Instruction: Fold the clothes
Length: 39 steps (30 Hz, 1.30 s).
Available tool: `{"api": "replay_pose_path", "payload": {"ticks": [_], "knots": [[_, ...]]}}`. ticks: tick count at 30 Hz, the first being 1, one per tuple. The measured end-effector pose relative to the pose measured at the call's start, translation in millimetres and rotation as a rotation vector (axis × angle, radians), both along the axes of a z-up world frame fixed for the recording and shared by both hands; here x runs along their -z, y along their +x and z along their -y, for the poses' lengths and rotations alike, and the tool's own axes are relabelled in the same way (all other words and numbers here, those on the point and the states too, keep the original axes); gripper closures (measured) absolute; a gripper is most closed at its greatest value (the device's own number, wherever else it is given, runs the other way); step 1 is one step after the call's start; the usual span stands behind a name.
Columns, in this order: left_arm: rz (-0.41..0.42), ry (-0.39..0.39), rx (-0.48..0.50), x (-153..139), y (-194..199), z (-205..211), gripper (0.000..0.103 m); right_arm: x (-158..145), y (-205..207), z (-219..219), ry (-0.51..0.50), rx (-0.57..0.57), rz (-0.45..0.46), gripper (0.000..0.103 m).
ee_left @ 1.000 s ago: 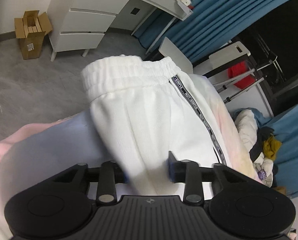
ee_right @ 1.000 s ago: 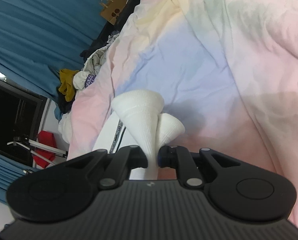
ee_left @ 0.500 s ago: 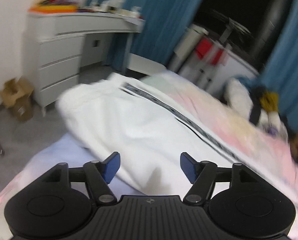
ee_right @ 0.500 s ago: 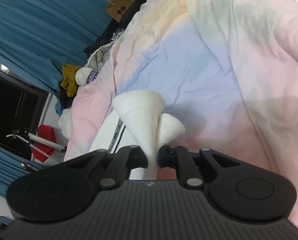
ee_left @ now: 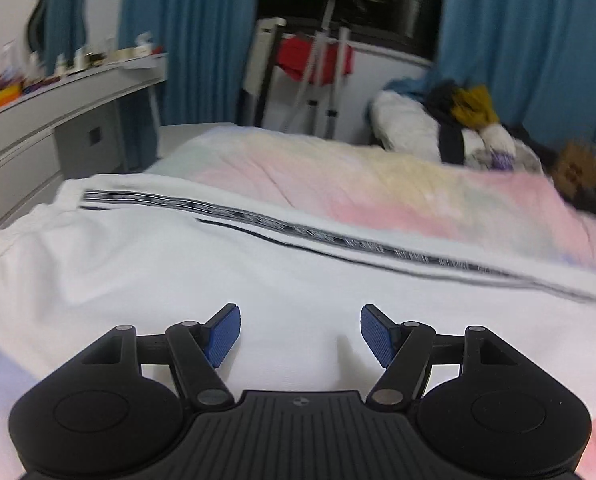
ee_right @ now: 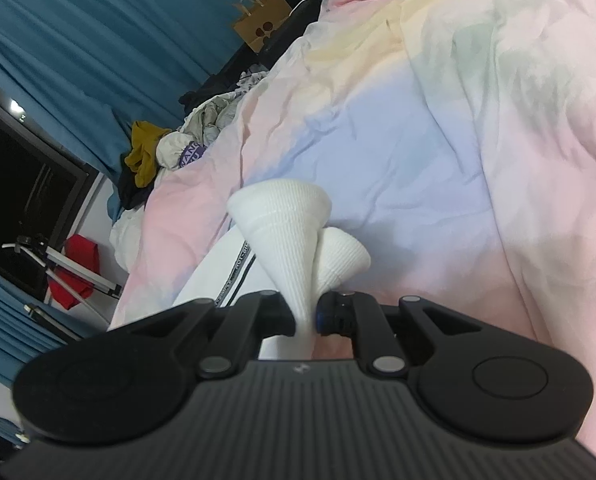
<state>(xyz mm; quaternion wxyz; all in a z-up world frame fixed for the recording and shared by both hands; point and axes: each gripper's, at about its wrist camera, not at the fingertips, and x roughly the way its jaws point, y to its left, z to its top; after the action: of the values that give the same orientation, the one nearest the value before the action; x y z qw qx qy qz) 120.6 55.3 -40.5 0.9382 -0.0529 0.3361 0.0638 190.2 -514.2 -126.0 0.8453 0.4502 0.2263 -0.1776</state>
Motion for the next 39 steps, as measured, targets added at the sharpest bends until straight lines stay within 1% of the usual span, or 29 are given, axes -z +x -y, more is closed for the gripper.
{"api": "replay_pose_path", "payload": {"ticks": [3,7,18,31,39], "knots": [[-0.030,0.019,0.021,28.3,5.7,6.7,0.034,-0.5,1.6,-1.8,-0.013,0.004,-0.002,0.092],[-0.047,0.035,0.036,39.5,10.6,3.3,0.033,-1.2,4.6,-4.8,-0.039,0.005,-0.011,0.092],[-0.094,0.080,0.078,69.6,23.9,-5.8,0.031,0.8,6.9,-6.4,-0.041,0.022,-0.036,0.092],[-0.079,0.121,0.095,75.4,21.7,-4.8,0.030,3.2,5.8,-4.7,-0.029,0.018,-0.045,0.092],[-0.079,0.125,0.093,75.4,23.6,-4.7,0.029,2.2,4.8,-3.7,-0.021,0.019,-0.037,0.092]]}}
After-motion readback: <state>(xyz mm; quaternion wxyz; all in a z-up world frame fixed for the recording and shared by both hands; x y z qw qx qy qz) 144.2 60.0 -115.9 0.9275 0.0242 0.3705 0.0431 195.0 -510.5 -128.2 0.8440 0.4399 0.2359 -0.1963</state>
